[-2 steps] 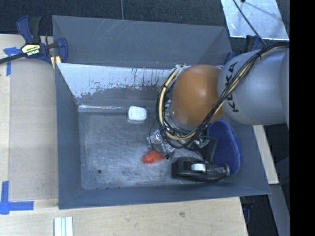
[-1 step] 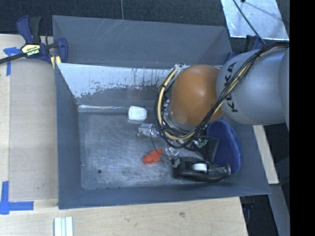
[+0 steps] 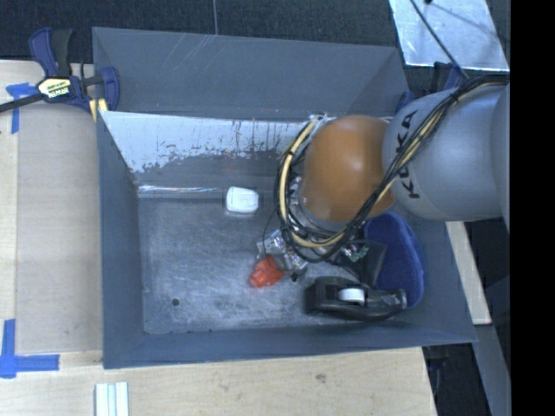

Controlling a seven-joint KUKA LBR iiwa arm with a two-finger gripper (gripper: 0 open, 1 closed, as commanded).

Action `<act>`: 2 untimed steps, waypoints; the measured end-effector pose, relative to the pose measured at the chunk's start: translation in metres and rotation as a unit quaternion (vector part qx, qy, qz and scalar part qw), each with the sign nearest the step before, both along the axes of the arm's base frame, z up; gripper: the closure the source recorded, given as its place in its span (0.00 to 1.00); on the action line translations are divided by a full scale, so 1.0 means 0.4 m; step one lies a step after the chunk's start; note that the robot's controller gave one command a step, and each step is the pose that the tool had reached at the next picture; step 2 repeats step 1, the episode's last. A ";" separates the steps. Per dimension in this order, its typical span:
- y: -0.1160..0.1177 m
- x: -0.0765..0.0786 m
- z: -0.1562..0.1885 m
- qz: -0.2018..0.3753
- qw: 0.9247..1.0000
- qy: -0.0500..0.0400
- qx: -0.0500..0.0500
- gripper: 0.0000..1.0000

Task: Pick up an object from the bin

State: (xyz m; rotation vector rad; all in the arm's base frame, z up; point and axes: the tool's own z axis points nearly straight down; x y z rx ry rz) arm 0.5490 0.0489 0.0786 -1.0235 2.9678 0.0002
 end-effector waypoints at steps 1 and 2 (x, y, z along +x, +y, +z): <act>0.024 -0.058 0.373 -0.003 1.000 -0.005 0.000 1.00; 0.024 -0.058 0.373 -0.003 1.000 -0.005 0.000 1.00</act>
Offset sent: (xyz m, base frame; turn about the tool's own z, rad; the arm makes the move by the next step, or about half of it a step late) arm -0.0252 0.0091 0.1443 0.0060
